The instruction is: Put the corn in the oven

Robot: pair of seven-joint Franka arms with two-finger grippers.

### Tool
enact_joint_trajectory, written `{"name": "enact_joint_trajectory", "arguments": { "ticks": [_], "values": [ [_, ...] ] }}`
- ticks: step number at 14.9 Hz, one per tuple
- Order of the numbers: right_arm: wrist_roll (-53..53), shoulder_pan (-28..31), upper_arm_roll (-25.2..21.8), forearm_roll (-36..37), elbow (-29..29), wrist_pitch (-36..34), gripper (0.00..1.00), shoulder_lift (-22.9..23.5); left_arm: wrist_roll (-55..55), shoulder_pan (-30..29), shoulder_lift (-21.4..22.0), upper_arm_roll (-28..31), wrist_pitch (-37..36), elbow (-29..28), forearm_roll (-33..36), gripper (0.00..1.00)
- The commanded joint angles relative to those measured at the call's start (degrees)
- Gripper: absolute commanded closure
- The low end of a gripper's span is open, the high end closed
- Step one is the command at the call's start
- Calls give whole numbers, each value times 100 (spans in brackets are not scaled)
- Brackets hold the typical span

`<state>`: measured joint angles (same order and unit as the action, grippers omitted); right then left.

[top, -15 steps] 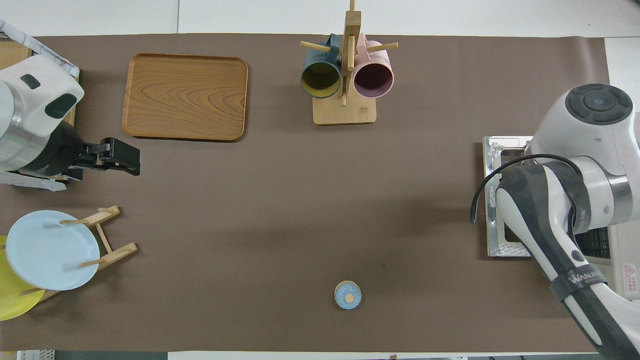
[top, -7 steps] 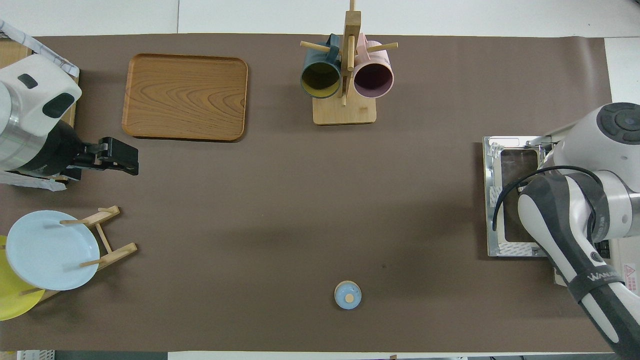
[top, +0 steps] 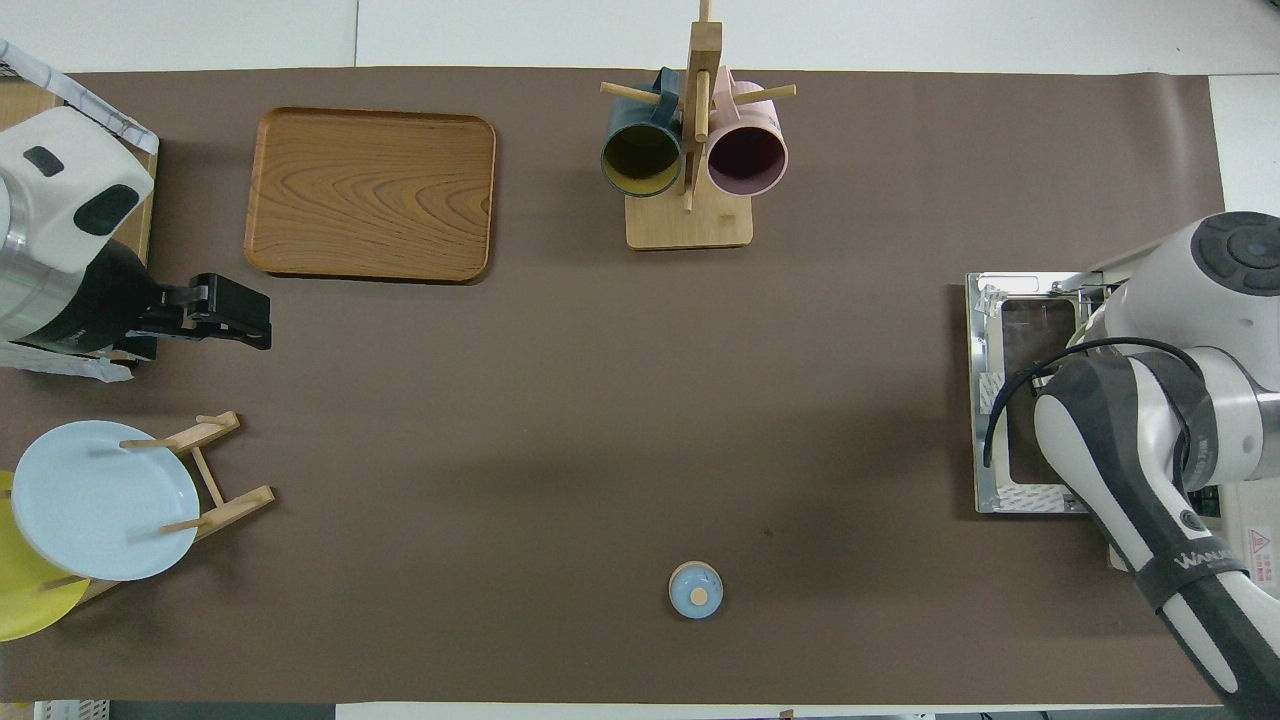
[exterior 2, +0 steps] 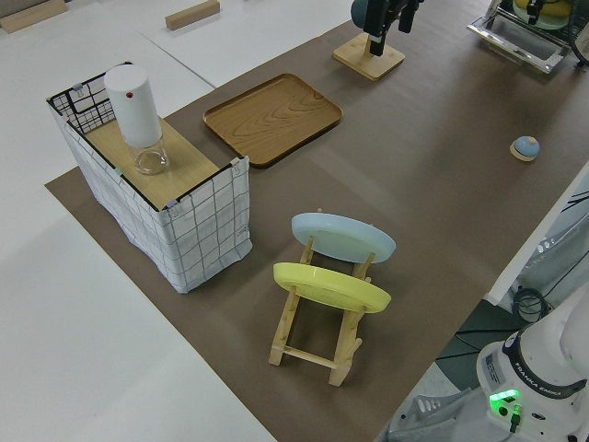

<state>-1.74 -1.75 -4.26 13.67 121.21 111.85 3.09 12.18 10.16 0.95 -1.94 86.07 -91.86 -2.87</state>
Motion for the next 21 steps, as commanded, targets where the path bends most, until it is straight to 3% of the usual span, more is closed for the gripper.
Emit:
{"name": "enact_joint_trajectory", "arguments": {
  "ticks": [1,4,7,12,21],
  "values": [
    [-143,61,74,-163,-71,-153,52,-98,-23,-41,98,-8,7,-60,-47,0],
    [-116,-87,205,-163,-518,-478,53,-46,-23,-41,107,1,7,-60,-47,0],
    [216,-570,250,-268,-652,-331,100,43,-23,-32,107,-8,7,-60,-47,0],
    [552,-827,241,-559,95,952,100,174,-49,-268,107,-95,-134,-34,-39,0],
    [526,-546,232,-567,359,1392,100,631,-49,-295,116,-166,-82,-69,-47,0]
  ]
}}
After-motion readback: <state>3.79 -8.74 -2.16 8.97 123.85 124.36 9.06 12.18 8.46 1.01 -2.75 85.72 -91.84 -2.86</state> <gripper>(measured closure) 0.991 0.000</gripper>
